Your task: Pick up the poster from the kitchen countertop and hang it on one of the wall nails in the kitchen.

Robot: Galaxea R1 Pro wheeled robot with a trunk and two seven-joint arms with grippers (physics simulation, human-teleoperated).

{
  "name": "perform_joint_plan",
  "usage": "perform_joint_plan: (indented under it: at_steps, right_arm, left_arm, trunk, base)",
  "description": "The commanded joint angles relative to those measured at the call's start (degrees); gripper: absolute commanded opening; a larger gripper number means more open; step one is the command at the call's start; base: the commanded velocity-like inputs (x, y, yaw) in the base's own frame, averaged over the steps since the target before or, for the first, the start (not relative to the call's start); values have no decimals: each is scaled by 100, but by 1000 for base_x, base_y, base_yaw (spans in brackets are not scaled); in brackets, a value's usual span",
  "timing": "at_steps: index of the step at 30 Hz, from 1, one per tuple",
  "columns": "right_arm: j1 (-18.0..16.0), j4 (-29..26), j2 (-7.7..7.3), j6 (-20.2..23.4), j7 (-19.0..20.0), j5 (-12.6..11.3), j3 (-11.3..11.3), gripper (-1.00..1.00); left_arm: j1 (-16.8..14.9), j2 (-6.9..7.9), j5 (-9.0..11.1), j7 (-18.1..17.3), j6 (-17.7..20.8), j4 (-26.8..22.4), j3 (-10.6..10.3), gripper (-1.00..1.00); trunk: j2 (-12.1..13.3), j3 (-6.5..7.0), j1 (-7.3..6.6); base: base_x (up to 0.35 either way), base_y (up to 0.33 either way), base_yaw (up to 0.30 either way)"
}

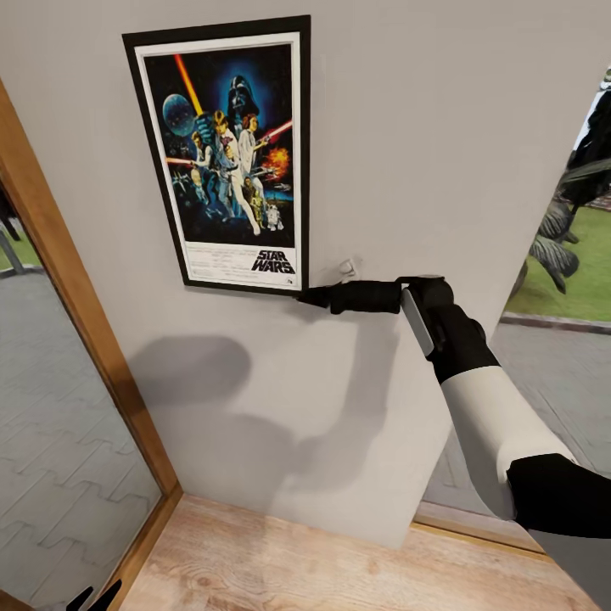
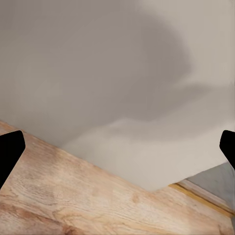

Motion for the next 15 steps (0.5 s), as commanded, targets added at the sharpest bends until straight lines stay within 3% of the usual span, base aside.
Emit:
perform_joint_plan:
  at_steps: [1,15]
  right_arm:
    - [-6,1,-1,43,-9,-46,3,100]
    - [-6,1,-1,43,-9,-61,3,100]
  left_arm:
    - [-4,4,49,-7,-24,-8,-48,100]
    - [-4,4,49,-7,-24,-8,-48,100]
  trunk:
    - [-13,-13,4]
    - [-13,-13,4]
  base:
    - [1,0,0]
    - [0,0,0]
